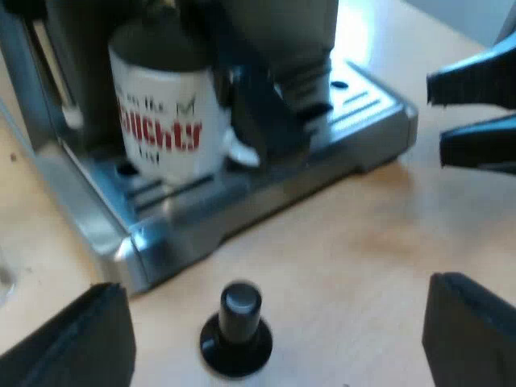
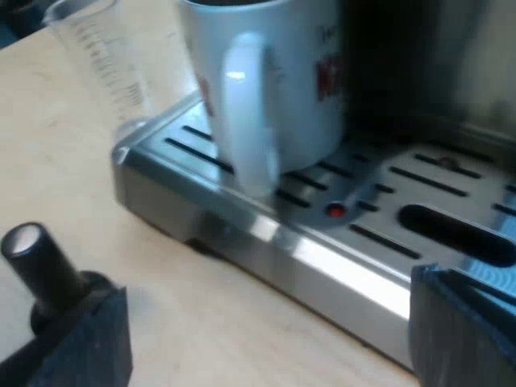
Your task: Remove mug from coffee machine
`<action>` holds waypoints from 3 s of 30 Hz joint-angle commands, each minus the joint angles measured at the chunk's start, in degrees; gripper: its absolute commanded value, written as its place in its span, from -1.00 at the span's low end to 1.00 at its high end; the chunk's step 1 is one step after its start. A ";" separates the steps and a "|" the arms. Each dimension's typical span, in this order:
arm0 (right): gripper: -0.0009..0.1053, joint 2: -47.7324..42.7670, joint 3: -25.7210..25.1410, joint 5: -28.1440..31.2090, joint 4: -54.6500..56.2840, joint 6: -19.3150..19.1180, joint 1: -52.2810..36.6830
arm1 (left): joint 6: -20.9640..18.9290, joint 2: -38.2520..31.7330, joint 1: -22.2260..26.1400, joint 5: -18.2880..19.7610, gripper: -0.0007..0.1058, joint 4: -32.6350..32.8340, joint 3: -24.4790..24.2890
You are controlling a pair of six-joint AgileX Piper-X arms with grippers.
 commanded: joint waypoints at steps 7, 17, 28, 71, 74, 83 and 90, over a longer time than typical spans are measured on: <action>0.35 1.47 -0.12 1.18 -2.90 -0.74 1.04 | 2.29 -0.01 -0.17 -0.65 0.49 -5.66 3.47; 0.35 1.47 -0.12 2.24 -4.23 -0.74 1.04 | 2.29 -0.01 -0.17 -0.53 0.47 -12.32 5.21; 0.35 1.47 -0.12 2.24 -4.94 -0.74 1.04 | 0.18 -0.01 -0.17 0.56 0.45 -16.57 6.76; 0.35 26.64 -20.71 12.24 -8.29 2.86 5.89 | -2.81 -0.01 -0.17 5.59 0.65 -14.45 6.76; 0.35 27.96 -22.29 12.57 -8.29 2.86 5.89 | -2.81 -0.01 -0.17 5.86 0.65 -14.45 6.76; 0.35 31.15 -25.95 13.89 -7.74 4.57 5.89 | -2.81 -0.01 -0.17 5.85 0.65 -14.45 6.76; -0.10 31.15 -25.95 13.89 -7.75 4.57 5.89 | -2.81 -0.01 -0.17 5.85 0.65 -14.45 6.76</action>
